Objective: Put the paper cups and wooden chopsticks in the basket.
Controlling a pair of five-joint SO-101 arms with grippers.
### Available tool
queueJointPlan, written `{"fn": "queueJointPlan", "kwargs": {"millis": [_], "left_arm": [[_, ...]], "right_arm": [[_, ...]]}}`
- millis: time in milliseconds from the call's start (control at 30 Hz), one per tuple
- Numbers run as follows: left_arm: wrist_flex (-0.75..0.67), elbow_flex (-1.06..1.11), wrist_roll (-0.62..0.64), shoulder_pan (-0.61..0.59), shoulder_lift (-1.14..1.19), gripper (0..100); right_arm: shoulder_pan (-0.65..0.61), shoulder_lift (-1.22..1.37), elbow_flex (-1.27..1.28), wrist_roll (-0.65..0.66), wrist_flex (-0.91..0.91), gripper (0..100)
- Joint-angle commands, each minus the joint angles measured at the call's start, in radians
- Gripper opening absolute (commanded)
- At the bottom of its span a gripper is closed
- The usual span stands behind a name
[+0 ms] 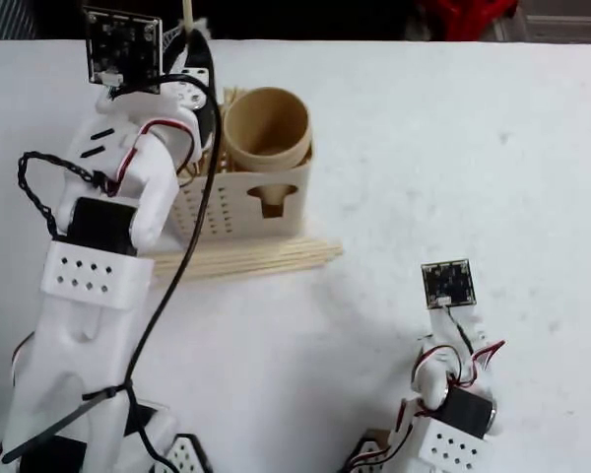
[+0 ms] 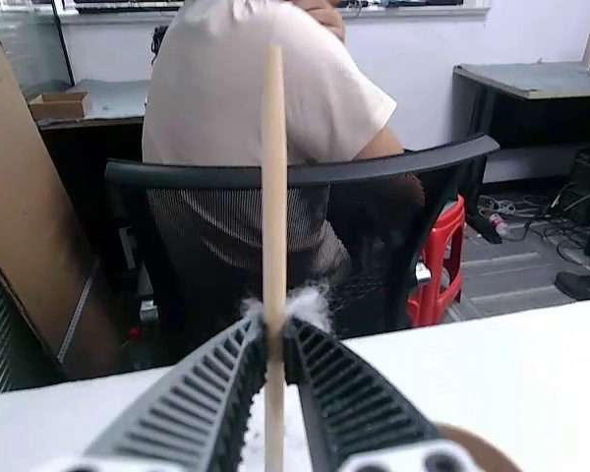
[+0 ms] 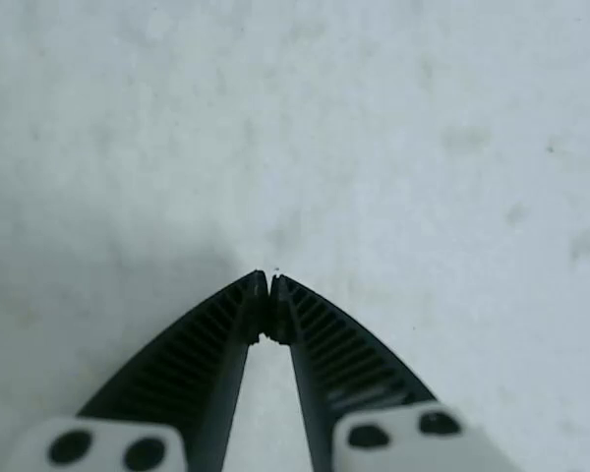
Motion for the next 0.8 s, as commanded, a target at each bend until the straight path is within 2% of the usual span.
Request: {"fn": "queueJointPlan", "kwargs": {"millis": [0, 133, 500, 600, 767], "left_arm": [[0.043, -0.018, 0.009, -0.008, -0.007, 4], [0.078, -0.018, 0.008, -0.01, -0.007, 10], [0.11, -0.049, 0.006, -0.004, -0.074, 10], [0.25, -0.086, -0.035, 0.033, -0.17, 10], [0.624, -0.091, -0.281, 0.217, -0.346, 10]], "right_arm": [[-0.005, -0.008, 0.006, -0.011, -0.015, 1.8], [-0.005, -0.008, 0.006, -0.011, -0.015, 1.8], [-0.005, -0.008, 0.006, -0.011, -0.015, 1.8], [-0.005, -0.008, 0.006, -0.011, -0.015, 1.8], [-0.005, -0.008, 0.006, -0.011, -0.015, 1.8]]}}
